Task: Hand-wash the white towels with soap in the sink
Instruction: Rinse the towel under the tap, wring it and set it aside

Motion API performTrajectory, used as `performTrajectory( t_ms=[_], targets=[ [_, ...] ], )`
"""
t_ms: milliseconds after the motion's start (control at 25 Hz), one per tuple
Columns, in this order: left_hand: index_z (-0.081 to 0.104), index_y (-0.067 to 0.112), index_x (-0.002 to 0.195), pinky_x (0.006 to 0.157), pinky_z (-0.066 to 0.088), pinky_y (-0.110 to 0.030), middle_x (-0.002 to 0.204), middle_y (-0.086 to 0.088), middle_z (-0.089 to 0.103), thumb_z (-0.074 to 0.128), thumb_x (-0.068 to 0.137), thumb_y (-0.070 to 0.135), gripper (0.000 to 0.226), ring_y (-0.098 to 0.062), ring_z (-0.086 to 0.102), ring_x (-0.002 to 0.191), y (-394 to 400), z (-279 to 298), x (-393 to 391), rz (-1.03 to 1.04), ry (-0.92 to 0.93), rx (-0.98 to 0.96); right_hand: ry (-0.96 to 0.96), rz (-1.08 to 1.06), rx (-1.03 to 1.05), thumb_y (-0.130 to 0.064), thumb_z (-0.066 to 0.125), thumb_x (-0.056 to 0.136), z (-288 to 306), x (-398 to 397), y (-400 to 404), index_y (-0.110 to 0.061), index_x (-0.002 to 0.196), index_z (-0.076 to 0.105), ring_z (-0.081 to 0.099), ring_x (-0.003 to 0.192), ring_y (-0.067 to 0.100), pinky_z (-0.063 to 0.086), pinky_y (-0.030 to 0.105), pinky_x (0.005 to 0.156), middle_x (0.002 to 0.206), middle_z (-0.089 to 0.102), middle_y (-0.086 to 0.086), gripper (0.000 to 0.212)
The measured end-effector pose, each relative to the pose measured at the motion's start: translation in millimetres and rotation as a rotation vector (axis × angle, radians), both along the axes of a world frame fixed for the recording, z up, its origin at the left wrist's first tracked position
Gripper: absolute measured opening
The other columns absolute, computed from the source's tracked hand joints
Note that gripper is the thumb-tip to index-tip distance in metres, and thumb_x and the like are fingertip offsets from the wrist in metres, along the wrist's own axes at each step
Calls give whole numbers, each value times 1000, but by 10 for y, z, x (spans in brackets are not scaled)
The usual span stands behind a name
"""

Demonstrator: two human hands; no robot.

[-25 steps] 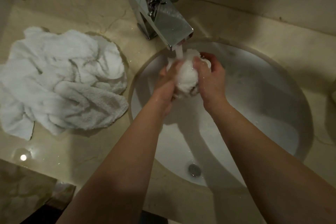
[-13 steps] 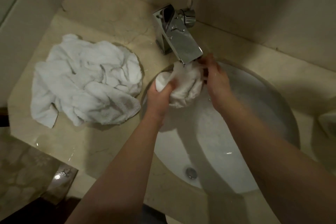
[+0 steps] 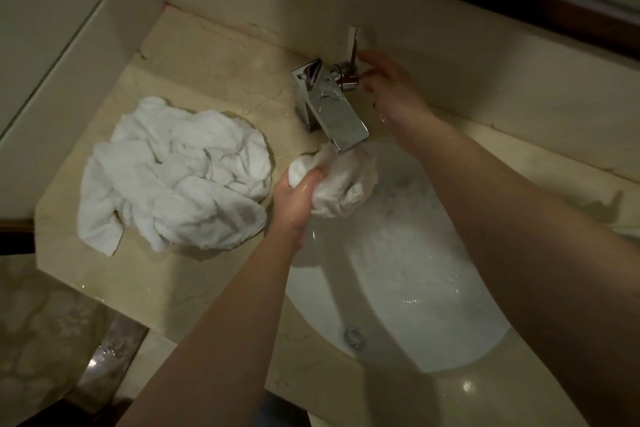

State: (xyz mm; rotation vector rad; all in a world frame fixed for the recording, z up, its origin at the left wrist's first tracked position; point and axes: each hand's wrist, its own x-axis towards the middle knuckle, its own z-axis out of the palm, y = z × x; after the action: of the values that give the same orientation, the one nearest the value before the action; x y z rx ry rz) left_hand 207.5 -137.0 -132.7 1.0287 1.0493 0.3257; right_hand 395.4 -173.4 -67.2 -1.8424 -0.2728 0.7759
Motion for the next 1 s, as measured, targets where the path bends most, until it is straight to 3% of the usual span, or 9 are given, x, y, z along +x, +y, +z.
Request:
performTrajectory(
  t_ms=[80, 240, 360, 440, 520, 640, 720, 880, 1000],
  targets=[
    [70, 14, 104, 72, 56, -26, 94, -3, 77, 70, 72, 31, 36, -17, 74, 89, 9, 18, -3, -24, -15, -7, 5, 3, -15, 2, 42, 93, 12, 9, 19, -16, 133, 58, 45, 48, -6, 33, 7, 49, 81, 52, -9, 46],
    [69, 15, 101, 74, 57, -29, 90, -3, 77, 71, 74, 25, 29, -19, 74, 87, 44, 28, -10, -27, -41, -28, 67, -8, -10, -1, 45, 92, 9, -19, 2, -24, 134, 57, 48, 78, 3, 39, 13, 69, 93, 51, -5, 49],
    [68, 16, 101, 83, 59, -37, 91, -5, 76, 72, 80, 19, 22, -22, 74, 89, 62, -2, -16, -18, -49, -49, 40, -23, 35, 6, 41, 90, 77, -79, 87, -22, 122, 62, 54, 73, -3, 40, 10, 64, 94, 59, -3, 47],
    [68, 16, 102, 88, 58, -39, 95, -6, 77, 73, 73, 25, 31, -23, 74, 92, 75, -7, -7, -19, -50, -52, 23, -59, 93, 11, 41, 89, 121, -118, 147, -15, 117, 65, 58, 67, -9, 40, 4, 63, 108, 68, 9, 45],
    [68, 14, 103, 91, 57, -41, 98, -7, 76, 73, 70, 26, 35, -25, 73, 95, 72, -6, 8, -15, -50, -60, 18, -38, 101, 10, 41, 90, 124, -111, 162, -9, 127, 63, 59, 78, -7, 39, -1, 65, 110, 67, 7, 47],
    [68, 16, 100, 89, 57, -39, 94, -3, 77, 74, 73, 24, 29, -22, 74, 93, 45, 32, 18, -30, -43, -68, 45, 8, 53, -5, 43, 95, 36, -158, 45, -21, 137, 57, 59, 101, -2, 41, 5, 83, 112, 64, -9, 47],
    [69, 16, 101, 90, 56, -40, 94, -3, 77, 75, 77, 24, 26, -21, 74, 93, 13, 77, 7, -50, -25, -70, 69, -45, 13, -20, 45, 96, -97, -270, -164, -27, 138, 54, 58, 115, 8, 44, 21, 97, 126, 63, -5, 44],
    [73, 19, 97, 96, 55, -46, 96, -5, 77, 79, 76, 28, 24, -23, 74, 94, -61, 240, -74, -128, 12, -27, 154, -52, -93, -26, 51, 100, -174, -597, -709, -19, 136, 55, 60, 112, 17, 47, 25, 82, 120, 63, 1, 38],
    [73, 20, 99, 96, 54, -50, 98, -5, 77, 81, 74, 33, 29, -25, 74, 94, -129, 440, -157, -165, 18, -20, 214, 3, -209, -51, 56, 95, -44, -818, -1040, -17, 139, 50, 60, 109, 18, 50, 33, 92, 124, 60, 0, 56]
  ],
)
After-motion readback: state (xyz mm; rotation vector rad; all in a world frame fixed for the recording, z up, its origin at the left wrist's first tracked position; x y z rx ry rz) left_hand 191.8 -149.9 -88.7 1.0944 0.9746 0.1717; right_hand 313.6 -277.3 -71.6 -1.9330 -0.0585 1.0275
